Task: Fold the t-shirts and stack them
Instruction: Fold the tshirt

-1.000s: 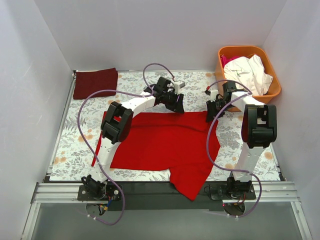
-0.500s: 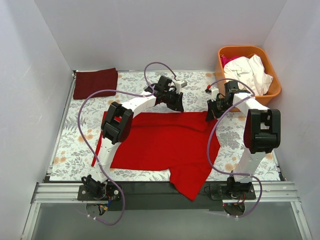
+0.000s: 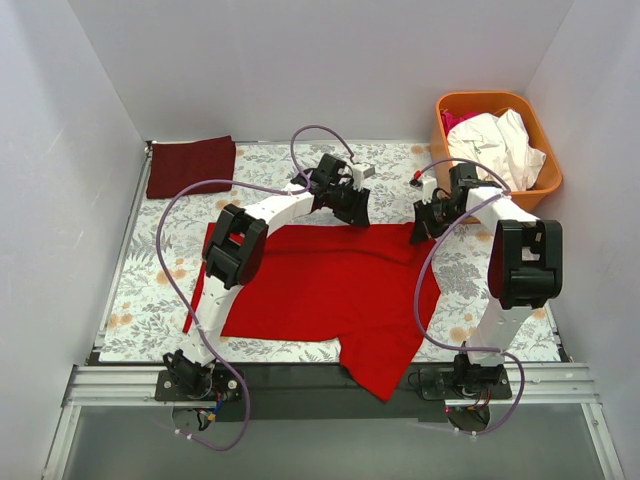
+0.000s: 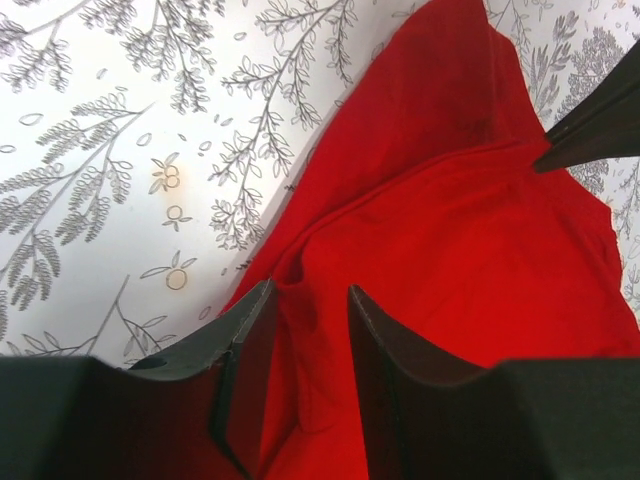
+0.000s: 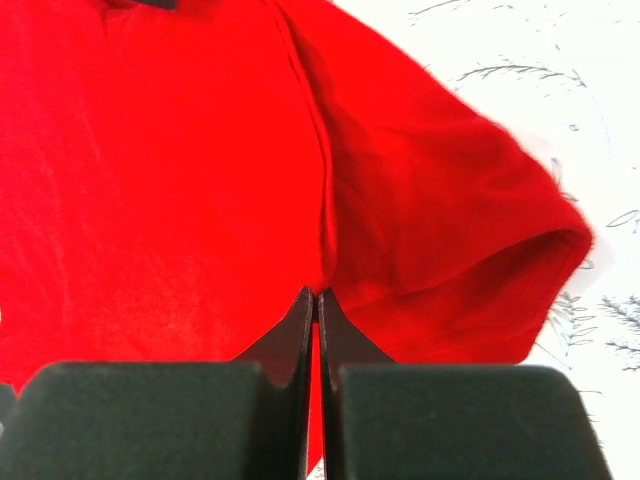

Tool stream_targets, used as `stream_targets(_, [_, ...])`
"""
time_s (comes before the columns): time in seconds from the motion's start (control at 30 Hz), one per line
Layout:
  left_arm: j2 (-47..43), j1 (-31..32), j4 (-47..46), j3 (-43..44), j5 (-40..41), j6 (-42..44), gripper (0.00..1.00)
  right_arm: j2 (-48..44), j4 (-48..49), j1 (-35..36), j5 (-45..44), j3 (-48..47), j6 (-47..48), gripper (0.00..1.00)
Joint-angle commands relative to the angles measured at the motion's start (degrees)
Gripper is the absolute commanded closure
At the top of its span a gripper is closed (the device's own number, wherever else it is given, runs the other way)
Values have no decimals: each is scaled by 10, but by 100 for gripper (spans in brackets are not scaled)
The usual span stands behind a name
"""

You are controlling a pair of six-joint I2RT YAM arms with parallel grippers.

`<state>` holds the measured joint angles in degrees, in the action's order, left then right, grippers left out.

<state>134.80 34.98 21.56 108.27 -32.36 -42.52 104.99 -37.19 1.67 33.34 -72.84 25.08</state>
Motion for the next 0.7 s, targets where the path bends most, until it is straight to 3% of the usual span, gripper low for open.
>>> stream_targets(0.0, [8,12,13,19,-3,10,67,-36,-11,1,30,10,13,99])
stream_targets(0.07, [12,13,16,20,-4,10,69,-41,-13,2,34,13,15,99])
stream_targets(0.2, [6,13,16,21,1,10,90,-53,-24,3,38,20,22,99])
stream_targets(0.3, [-10,13,13,12,2,17,100,-65,-29,3,44,23,26,99])
stream_targets(0.67, [-130,13,-31,-115,-25,29,100,-136,-45,20,30,77,43,99])
